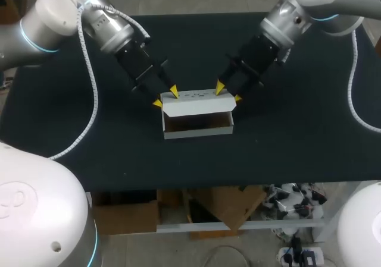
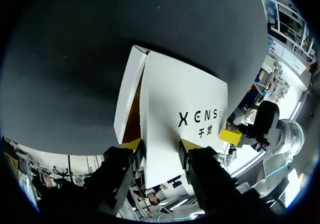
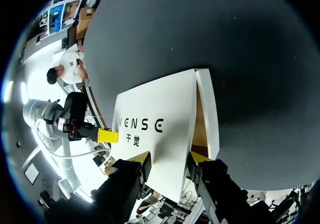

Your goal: Assemble the packaging by folding the flat box into shape, placing the metal phone stand inside, and closing the box properly

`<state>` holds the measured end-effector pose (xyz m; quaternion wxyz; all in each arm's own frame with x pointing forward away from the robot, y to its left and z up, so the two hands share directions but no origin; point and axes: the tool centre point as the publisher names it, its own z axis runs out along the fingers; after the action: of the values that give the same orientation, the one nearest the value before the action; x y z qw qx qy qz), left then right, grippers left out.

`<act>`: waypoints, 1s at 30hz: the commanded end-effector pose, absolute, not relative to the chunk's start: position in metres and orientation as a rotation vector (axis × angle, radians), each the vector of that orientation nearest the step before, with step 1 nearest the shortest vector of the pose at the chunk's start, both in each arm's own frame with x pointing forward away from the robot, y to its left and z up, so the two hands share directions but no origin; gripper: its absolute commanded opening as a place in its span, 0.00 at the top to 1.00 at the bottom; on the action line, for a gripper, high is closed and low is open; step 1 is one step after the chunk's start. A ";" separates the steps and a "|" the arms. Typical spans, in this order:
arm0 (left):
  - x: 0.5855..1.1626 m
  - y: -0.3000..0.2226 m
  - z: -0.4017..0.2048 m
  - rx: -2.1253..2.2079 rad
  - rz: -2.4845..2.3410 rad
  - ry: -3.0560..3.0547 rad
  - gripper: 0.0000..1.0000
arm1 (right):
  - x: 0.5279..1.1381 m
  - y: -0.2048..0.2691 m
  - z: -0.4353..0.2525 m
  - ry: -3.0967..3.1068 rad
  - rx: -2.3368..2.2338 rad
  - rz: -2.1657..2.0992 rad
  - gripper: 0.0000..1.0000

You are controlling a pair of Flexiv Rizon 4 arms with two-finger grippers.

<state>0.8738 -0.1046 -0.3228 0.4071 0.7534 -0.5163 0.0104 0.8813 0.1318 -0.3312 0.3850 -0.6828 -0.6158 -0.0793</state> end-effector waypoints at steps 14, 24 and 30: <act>0.871 -0.105 -0.328 1.912 0.034 -1.309 0.53 | 0.877 0.131 -0.334 -1.570 -1.740 -0.208 0.49; 0.868 -0.103 -0.332 1.918 0.039 -1.308 0.53 | 0.874 0.131 -0.336 -1.575 -1.736 -0.207 0.48; 0.867 -0.102 -0.333 1.930 0.044 -1.310 0.53 | 0.873 0.130 -0.338 -1.575 -1.734 -0.204 0.47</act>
<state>0.8699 -0.1010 -0.3327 0.3975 0.7582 -0.5165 0.0158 0.8743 0.1291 -0.3375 0.3851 -0.6805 -0.6184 -0.0787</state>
